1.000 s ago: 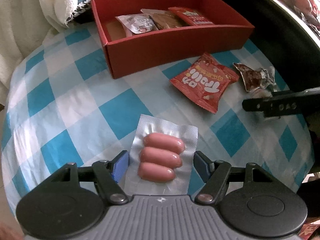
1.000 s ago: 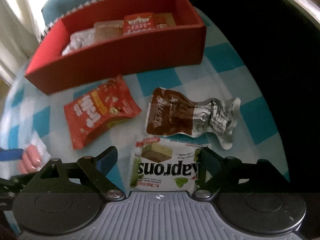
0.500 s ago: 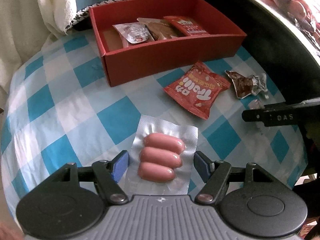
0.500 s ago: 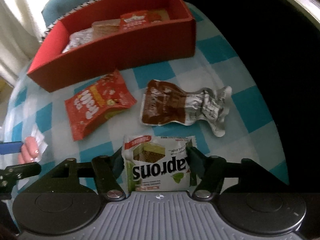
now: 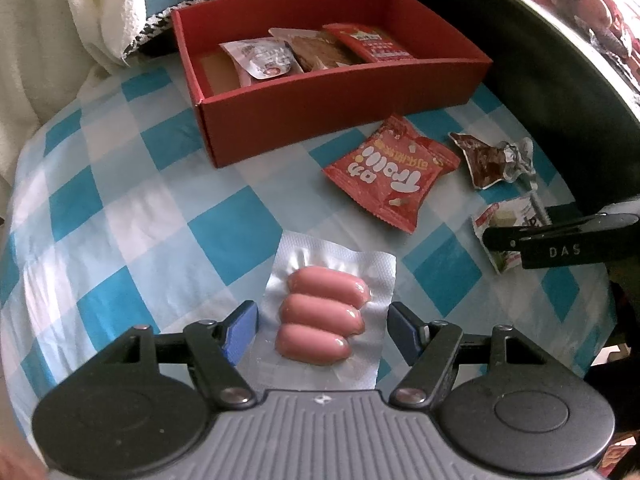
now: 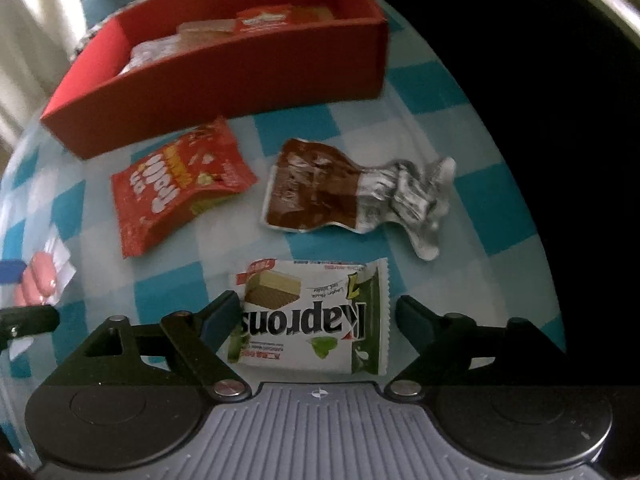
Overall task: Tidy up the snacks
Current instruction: 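Move to the sausage pack with the left gripper while the right gripper grasps the Kapron wafer, then lift the sausage pack with the left gripper while the right lifts the Kapron wafer toward the tray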
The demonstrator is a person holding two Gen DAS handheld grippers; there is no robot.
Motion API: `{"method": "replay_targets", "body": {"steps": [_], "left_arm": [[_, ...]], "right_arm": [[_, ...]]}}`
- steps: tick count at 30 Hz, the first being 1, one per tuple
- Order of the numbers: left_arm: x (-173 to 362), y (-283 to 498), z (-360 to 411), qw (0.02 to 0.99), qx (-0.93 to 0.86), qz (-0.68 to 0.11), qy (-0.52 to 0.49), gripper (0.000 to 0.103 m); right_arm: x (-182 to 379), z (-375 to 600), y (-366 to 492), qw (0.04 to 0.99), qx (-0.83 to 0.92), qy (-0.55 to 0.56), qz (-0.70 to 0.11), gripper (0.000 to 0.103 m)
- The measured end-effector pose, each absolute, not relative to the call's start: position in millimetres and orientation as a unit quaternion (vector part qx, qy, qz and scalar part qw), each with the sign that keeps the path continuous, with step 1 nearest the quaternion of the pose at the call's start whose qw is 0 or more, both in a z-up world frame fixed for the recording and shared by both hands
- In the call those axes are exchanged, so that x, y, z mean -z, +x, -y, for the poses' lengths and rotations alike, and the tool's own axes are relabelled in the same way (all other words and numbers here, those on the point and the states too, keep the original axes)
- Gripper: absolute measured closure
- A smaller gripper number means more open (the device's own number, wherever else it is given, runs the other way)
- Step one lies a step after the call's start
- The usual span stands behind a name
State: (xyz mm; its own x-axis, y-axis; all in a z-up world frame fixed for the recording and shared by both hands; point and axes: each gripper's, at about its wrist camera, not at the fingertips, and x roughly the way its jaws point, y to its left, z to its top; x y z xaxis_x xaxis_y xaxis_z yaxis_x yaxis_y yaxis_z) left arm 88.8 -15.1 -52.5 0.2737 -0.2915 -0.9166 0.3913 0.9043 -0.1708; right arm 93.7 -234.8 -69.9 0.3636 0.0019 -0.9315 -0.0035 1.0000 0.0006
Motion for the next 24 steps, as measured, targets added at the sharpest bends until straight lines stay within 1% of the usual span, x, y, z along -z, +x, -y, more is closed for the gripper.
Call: {"method": "replay_targets", "body": {"steps": [1,2,6,24], "left_arm": [[53,89,16,0.797,0.215,-0.563,0.045,0.039],[52,88,16,0.797,0.216,-0.562,0.045,0.039],[50,88,17,0.799,0.218,-0.559,0.042,0.039],[20,109,18,0.836,0.203,-0.509,0.028,0.039]], "right_arm": [[69,233,93,0.827,-0.008,0.001,-0.562,0.026],[67,230,93,0.829,-0.01,-0.002,-0.56,0.03],[64,225,94,0.831,-0.015,-0.011,-0.556,0.032],[10,210,104,0.868,-0.092,0.046,-0.485,0.033]]}}
